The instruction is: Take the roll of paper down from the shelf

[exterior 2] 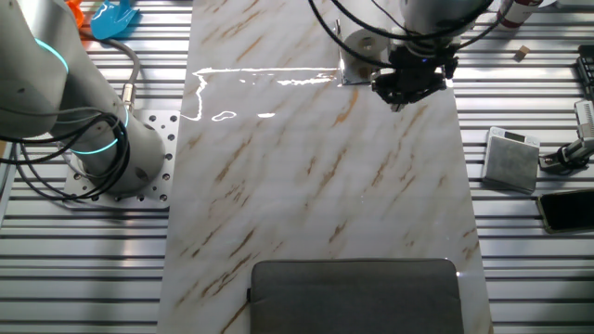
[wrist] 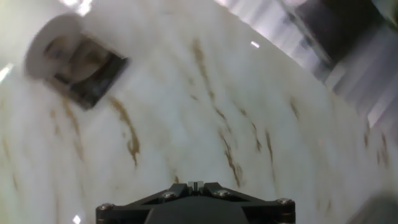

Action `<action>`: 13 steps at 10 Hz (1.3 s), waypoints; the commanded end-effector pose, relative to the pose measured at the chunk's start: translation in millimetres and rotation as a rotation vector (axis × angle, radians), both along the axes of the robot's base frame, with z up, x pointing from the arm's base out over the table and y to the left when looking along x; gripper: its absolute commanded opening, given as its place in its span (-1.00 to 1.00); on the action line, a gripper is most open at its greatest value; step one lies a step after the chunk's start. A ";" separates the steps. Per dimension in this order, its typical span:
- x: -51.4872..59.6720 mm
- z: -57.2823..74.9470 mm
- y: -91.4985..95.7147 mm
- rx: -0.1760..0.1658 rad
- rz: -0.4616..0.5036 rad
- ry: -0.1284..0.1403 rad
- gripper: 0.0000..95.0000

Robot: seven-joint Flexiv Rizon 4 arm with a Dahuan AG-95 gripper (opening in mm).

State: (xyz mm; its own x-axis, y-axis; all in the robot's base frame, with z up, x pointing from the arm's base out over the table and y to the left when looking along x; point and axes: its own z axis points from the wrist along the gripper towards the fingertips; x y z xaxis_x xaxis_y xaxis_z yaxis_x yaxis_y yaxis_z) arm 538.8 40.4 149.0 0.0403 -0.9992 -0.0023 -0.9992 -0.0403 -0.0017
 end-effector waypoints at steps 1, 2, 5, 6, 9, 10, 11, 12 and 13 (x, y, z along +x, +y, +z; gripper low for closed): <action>-0.9 0.1 0.3 0.000 -0.011 0.031 -1.00; -0.9 0.1 0.3 0.004 0.024 0.030 -1.00; -0.9 0.1 0.3 0.012 0.120 0.029 -1.00; -0.9 0.1 0.3 0.010 0.141 0.031 -1.00; -0.9 0.1 0.3 0.004 0.168 0.042 -1.00; -0.9 0.1 0.3 0.003 0.167 0.043 -1.00; -0.9 0.1 0.3 0.005 0.166 0.044 -1.00; -0.9 0.1 0.3 0.007 0.164 0.045 -1.00; -0.9 0.1 0.3 0.009 0.171 0.047 -1.00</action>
State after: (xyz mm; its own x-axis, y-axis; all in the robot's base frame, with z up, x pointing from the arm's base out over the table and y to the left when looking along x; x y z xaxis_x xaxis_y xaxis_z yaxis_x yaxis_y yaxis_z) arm 538.4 41.0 149.1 0.2077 -0.9780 -0.0185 -0.9771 -0.2084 0.0432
